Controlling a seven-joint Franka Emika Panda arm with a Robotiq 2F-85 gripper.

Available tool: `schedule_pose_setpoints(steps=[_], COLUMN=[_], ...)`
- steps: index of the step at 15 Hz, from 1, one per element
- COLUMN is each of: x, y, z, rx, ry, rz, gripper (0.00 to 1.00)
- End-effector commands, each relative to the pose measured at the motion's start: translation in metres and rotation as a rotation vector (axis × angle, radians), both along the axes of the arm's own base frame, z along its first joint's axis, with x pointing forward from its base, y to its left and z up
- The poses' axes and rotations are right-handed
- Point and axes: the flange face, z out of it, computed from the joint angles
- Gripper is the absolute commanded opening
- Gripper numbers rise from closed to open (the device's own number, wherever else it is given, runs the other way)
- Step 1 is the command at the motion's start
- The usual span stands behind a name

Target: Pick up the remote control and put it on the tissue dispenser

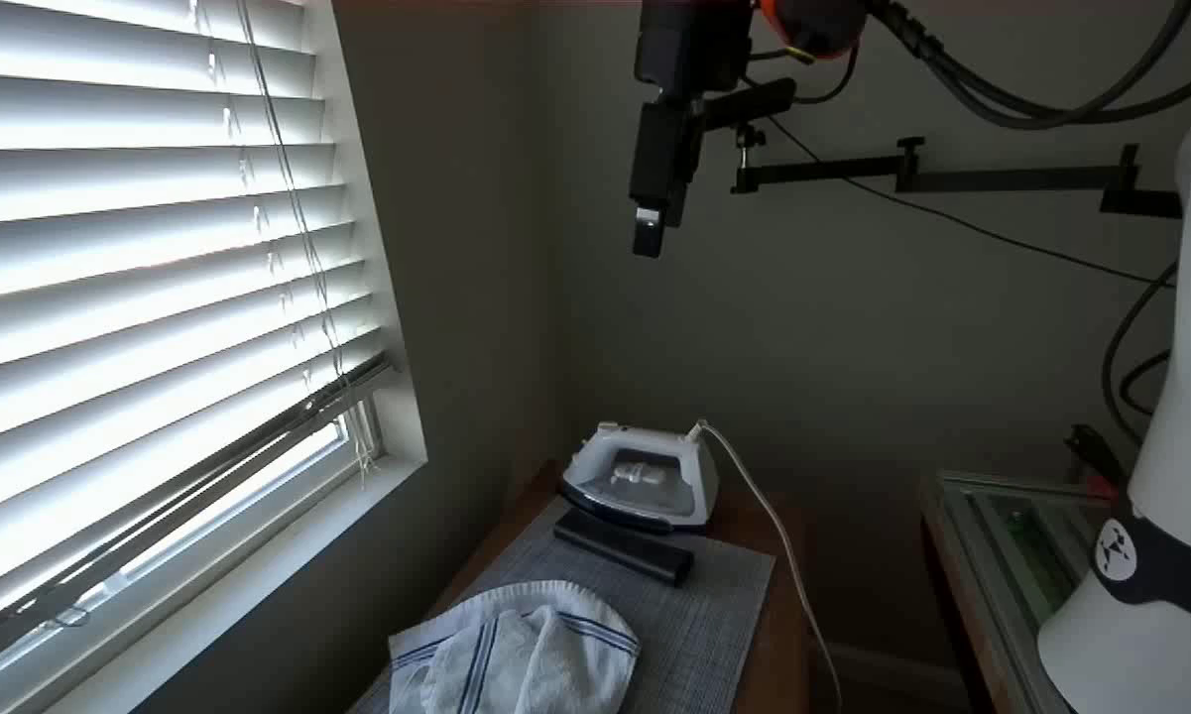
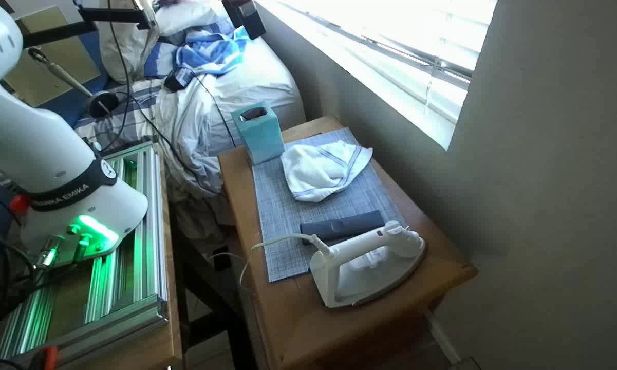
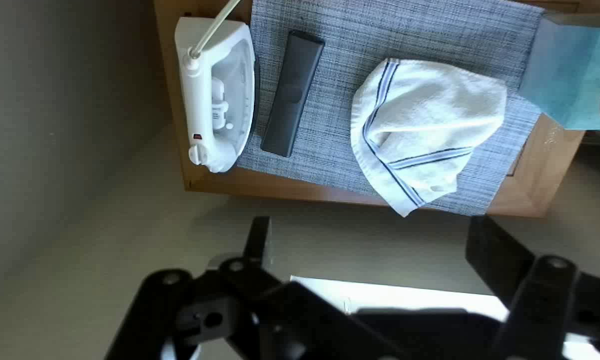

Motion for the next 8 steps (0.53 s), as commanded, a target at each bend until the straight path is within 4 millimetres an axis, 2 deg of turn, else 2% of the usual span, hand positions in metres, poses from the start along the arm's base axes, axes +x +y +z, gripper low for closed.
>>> schedule_pose_setpoints(steps=[1, 3, 6, 8], x=[0.0, 0.0, 0.011, 0.019], y=[0.0, 0.0, -0.004, -0.007], z=[0.001, 0.001, -0.017, -0.037], rx=[0.0, 0.0, -0.004, -0.015], ry=[0.001, 0.001, 0.021, 0.05], rz=[0.0, 0.0, -0.005, -0.028], gripper=[1.0, 1.0, 1.0, 1.0])
